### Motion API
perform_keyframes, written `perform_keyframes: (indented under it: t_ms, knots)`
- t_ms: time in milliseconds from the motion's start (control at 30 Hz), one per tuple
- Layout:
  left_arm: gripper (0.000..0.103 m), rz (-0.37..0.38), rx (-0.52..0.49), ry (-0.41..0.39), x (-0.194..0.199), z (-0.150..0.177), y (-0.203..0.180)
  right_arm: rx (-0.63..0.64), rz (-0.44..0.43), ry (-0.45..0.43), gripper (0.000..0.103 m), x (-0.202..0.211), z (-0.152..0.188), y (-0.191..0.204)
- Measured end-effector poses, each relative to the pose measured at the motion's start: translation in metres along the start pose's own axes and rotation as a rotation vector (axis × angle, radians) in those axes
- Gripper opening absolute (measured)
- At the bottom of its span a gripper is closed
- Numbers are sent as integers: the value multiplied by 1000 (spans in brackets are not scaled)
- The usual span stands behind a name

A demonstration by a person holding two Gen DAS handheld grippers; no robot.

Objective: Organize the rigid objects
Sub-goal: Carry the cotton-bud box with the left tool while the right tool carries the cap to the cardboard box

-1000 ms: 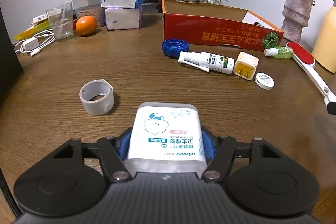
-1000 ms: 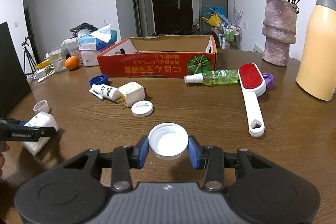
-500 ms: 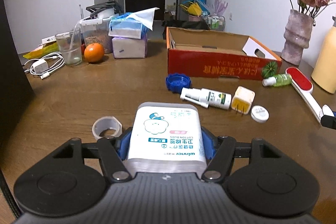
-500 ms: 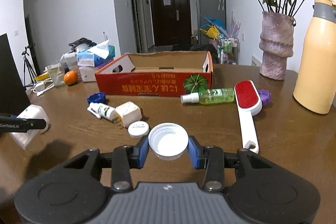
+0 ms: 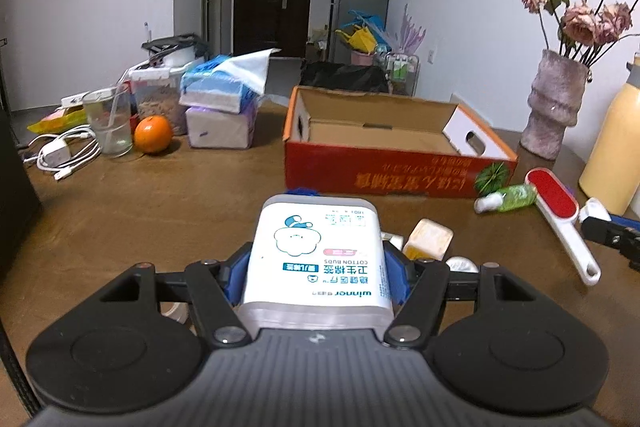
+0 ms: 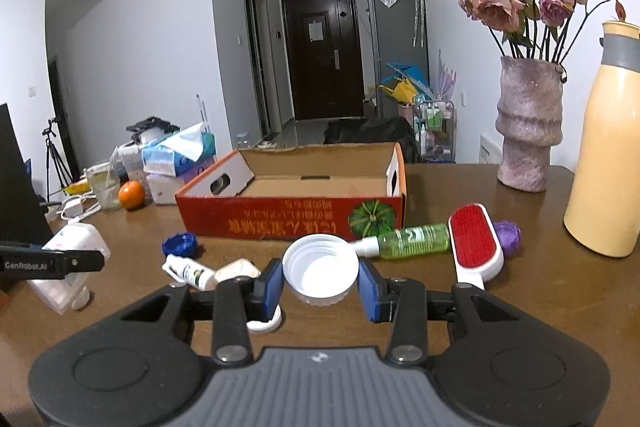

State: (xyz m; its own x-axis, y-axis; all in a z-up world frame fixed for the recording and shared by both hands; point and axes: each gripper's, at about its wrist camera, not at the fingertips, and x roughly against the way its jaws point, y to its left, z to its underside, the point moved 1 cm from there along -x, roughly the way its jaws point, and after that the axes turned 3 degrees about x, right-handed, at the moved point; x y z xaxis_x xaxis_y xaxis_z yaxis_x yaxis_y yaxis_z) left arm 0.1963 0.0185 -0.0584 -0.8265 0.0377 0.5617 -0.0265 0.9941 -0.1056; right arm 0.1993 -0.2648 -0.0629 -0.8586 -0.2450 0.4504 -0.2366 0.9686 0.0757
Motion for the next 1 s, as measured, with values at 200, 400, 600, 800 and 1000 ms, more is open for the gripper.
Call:
perform_keyframes:
  t_ms: [200, 400, 600, 800, 1000]
  knots:
    - [66, 13, 4, -30, -7, -15, -18, -13, -9, -27, 39, -12, -13, 1]
    - [66, 17, 25, -62, -15, -30, -29, -26, -17, -52, 39, -25, -24, 3]
    - [66, 28, 49, -103, -22, -43, -39, -46, -19, -72, 39, -40, -32, 3]
    - [66, 42, 73, -135, -31, -56, -48, -41, -7, -77, 39, -53, -42, 5]
    - [66, 38, 84, -153, -42, -65, -54, -51, 3, -74, 39, -68, -48, 6]
